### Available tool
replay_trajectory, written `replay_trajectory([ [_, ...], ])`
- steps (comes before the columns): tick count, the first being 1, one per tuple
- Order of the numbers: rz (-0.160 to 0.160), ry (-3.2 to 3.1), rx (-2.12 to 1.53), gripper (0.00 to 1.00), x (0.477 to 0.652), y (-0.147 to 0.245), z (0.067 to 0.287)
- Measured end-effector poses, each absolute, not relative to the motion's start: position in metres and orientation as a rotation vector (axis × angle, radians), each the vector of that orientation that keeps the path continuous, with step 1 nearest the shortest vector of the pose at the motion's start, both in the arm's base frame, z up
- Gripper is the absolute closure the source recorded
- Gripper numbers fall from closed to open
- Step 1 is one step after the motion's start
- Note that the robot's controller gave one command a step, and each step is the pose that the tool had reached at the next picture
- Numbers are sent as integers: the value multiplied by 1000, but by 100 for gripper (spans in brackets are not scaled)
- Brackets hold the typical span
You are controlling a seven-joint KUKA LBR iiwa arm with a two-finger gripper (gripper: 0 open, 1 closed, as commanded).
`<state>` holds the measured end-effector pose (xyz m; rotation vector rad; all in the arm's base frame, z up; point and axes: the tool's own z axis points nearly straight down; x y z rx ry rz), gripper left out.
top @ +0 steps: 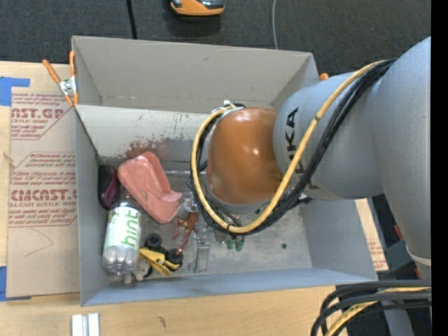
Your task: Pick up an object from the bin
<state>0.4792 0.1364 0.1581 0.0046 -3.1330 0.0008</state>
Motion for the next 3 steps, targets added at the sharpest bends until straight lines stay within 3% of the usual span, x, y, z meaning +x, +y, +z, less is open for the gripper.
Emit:
replay_trajectory([
  [1, -1, -3140, 1, 0, 481, 136, 162],
  [2, -2, -3139, -147, 0, 496, 153, 120],
  [3, -6, -3142, 58, 100, 513, 151, 102],
])
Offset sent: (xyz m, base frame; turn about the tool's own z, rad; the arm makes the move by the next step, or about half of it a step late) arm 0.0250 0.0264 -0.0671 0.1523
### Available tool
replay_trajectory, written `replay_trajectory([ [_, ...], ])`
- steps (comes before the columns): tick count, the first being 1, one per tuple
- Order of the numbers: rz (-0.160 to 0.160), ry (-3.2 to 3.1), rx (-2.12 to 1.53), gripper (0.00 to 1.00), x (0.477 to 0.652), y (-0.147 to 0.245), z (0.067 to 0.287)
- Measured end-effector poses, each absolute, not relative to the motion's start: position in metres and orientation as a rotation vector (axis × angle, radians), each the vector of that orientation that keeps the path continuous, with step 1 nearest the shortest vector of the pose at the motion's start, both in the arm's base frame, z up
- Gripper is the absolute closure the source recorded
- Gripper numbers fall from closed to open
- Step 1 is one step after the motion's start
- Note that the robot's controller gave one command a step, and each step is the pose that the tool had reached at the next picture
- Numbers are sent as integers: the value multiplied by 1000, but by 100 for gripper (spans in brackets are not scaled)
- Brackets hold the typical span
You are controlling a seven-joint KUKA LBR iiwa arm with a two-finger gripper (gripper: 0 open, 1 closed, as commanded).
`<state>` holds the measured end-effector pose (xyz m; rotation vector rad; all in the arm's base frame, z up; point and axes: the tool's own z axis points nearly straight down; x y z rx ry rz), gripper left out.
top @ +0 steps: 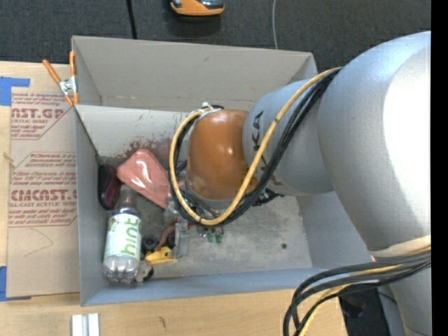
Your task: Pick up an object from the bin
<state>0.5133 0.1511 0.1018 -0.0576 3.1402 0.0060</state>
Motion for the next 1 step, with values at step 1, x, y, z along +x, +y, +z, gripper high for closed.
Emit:
replay_trajectory([
  [1, 7, 3140, -58, 100, 513, 151, 102],
])
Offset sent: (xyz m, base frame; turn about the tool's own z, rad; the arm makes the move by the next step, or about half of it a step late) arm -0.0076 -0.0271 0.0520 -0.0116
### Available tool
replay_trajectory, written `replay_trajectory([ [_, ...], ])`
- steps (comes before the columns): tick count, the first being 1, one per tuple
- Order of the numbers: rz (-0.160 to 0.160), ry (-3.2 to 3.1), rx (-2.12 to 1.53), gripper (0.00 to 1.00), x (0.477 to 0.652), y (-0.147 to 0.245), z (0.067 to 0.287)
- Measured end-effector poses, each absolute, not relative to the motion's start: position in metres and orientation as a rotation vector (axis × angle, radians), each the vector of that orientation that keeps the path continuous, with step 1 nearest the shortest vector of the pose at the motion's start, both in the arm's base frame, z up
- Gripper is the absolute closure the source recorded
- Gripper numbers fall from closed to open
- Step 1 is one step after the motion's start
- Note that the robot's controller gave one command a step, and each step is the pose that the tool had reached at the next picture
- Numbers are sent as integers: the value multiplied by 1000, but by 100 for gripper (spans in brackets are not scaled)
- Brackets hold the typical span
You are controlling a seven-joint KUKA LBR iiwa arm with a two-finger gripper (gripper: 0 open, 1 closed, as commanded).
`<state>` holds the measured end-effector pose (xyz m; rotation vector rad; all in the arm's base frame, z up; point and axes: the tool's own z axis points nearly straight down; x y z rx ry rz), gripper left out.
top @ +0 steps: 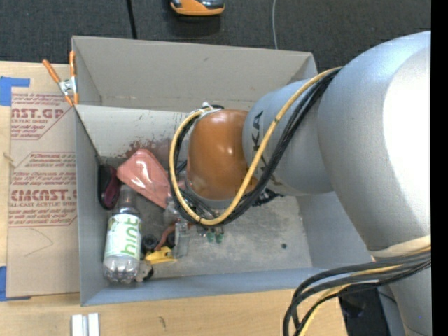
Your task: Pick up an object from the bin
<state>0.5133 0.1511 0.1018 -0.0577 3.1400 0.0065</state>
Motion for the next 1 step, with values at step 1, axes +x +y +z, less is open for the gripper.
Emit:
replay_trajectory([
  [1, 0, 3145, -73, 100, 506, 132, 137],
])
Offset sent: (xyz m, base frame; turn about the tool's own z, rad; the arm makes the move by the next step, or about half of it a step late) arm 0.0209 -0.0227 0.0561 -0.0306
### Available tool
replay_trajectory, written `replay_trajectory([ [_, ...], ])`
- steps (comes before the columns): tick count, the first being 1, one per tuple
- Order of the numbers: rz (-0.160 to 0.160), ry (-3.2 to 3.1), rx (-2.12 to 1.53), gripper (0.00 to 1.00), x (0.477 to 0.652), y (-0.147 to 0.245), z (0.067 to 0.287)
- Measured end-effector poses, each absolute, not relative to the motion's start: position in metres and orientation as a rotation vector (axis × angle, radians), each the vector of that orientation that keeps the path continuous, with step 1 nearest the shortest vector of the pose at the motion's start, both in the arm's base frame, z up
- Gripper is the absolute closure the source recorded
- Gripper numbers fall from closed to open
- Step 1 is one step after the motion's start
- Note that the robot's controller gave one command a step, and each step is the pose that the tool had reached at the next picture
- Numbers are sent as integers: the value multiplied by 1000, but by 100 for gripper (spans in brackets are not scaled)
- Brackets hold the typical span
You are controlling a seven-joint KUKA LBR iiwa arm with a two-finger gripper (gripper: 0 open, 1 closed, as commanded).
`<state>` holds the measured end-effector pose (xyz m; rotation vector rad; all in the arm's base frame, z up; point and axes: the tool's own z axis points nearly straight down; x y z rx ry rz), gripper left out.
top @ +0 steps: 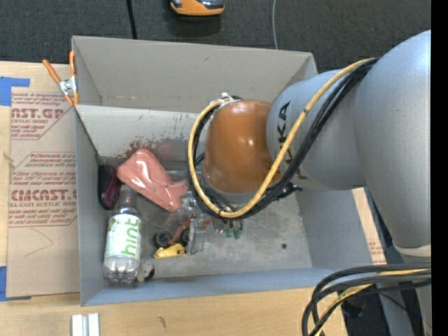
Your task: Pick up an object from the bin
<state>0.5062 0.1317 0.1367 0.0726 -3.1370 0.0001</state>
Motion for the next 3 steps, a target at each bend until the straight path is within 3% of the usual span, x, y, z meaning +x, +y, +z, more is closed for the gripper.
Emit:
replay_trajectory([
  [1, 0, -3142, 97, 100, 528, 129, 155],
  [2, 0, -3137, 97, 100, 513, 107, 185],
  [3, 1, -3141, 100, 100, 531, 117, 208],
])
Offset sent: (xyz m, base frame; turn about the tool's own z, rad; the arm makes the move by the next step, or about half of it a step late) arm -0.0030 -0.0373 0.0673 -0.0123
